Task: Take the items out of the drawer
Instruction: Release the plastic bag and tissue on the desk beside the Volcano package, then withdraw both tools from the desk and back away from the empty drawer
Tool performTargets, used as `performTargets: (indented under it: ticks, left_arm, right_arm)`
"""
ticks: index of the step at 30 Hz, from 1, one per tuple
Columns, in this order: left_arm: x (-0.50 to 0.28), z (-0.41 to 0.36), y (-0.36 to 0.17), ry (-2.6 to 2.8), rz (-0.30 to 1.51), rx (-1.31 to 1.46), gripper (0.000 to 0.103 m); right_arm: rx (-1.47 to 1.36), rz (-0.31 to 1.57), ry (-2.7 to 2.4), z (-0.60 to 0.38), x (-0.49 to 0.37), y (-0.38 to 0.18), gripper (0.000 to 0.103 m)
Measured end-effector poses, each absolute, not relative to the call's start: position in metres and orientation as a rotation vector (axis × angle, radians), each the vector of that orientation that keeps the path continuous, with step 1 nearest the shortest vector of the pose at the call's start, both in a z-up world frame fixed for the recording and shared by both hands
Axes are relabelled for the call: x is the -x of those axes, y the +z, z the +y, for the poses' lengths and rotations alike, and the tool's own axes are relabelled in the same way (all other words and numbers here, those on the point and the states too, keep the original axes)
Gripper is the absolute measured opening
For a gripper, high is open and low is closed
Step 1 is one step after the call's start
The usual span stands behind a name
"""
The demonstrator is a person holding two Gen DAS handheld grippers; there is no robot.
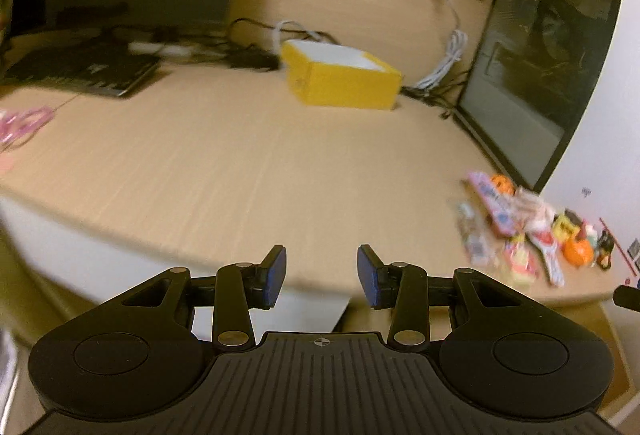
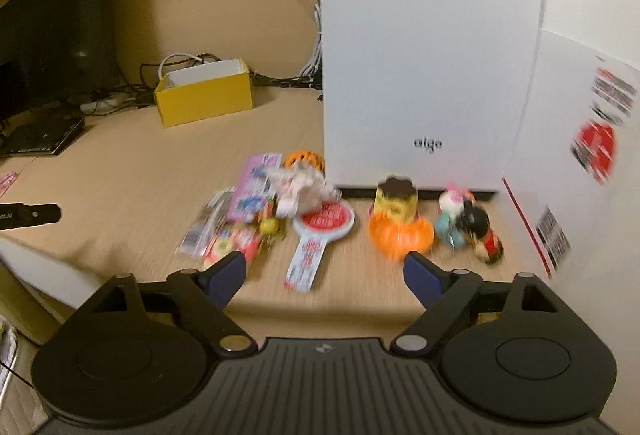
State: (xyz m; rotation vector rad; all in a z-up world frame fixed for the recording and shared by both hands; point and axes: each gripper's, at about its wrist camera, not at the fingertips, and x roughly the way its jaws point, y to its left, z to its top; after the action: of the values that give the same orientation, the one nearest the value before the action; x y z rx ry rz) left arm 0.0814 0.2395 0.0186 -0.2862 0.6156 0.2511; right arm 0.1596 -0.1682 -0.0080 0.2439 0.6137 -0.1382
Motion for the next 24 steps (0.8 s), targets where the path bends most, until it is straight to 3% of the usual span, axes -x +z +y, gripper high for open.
performTargets:
  ticks: [11,24]
  left_arm:
    - [0.028,0.168,0.005,0.321,0.631,0.317,0.042]
    - [0.086,0.044,-0.032,0.180,0.669,0.199,0.042]
  right_arm:
    - [-0.237,0.621,-0.004,-0.141,-0.081,-0.013,0.087]
    - [-0.261,0.622,0.058,-0.095,0.028,-0.093,0.087]
